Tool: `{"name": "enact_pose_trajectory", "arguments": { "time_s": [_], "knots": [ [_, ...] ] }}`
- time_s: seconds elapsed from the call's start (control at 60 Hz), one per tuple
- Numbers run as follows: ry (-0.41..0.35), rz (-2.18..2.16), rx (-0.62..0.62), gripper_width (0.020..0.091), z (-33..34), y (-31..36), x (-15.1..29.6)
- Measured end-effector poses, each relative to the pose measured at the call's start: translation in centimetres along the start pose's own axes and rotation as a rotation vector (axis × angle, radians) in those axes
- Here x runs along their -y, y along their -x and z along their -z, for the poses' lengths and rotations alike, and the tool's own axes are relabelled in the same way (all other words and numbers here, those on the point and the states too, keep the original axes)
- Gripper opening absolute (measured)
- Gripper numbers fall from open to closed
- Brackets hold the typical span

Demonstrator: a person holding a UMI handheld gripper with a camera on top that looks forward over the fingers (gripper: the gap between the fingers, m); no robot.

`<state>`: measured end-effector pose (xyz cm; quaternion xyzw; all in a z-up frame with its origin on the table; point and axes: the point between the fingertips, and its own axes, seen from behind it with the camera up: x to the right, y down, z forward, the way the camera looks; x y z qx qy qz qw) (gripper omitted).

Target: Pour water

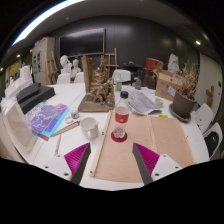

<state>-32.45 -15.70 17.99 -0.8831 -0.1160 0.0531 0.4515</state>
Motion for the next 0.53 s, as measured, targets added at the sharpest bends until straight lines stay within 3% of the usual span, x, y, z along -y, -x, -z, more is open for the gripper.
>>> {"name": "enact_pose_trajectory", "arguments": {
  "time_s": [0.233,0.533],
  "knots": [
    [-0.008,-0.019,-0.030,0.0855,7.1,2.9,-1.0],
    [-0.006,0.026,-0.077,0.0856,8.9,3.6,-1.9]
  ]
}}
